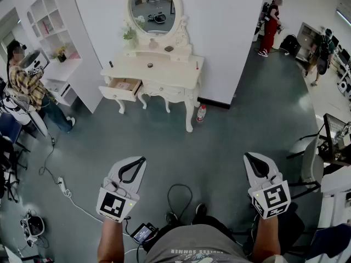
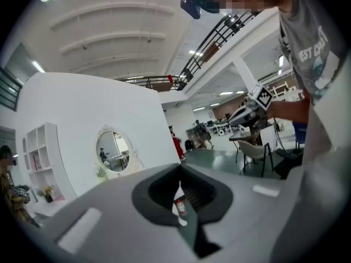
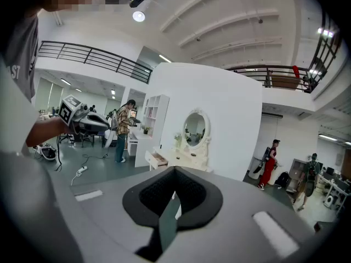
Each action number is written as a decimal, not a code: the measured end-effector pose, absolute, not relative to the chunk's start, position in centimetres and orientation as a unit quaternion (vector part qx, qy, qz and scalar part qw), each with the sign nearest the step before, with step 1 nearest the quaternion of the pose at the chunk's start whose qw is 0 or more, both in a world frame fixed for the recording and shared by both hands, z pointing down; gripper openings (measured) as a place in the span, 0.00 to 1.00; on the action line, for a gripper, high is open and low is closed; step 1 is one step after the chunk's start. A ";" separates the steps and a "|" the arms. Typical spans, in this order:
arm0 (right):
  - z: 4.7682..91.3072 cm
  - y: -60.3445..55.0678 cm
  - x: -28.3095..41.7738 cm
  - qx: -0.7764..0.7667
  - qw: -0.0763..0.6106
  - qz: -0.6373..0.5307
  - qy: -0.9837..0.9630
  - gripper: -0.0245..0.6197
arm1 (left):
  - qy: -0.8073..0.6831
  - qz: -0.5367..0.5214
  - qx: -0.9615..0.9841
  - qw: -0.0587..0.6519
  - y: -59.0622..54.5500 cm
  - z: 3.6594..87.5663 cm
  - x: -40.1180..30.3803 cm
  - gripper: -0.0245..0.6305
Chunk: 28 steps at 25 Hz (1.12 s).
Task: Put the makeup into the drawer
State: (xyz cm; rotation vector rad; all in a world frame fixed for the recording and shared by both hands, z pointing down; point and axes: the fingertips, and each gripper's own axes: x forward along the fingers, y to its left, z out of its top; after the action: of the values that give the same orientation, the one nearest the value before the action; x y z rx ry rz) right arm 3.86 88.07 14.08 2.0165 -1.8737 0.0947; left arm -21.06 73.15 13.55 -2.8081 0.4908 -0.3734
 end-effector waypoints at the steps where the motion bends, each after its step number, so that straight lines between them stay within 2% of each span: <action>1: 14.1 88.0 4.2 0.718 0.192 0.033 -0.668 0.04 | 0.171 -0.129 -0.968 0.131 73.1 13.6 -20.8 0.04; 15: 14.8 85.5 12.3 0.707 0.187 0.031 -0.682 0.04 | 0.191 -0.146 -0.962 0.131 71.6 13.8 -12.9 0.04; 28: 14.9 83.7 18.2 0.704 0.150 0.024 -0.694 0.04 | 0.191 -0.155 -0.957 0.152 71.5 12.3 -5.8 0.04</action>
State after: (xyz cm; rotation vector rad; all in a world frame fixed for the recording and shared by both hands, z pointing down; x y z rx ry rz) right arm 18.24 83.73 14.91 2.0232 -1.9938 0.0681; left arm -5.84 71.47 12.31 -2.7482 0.5472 -0.4454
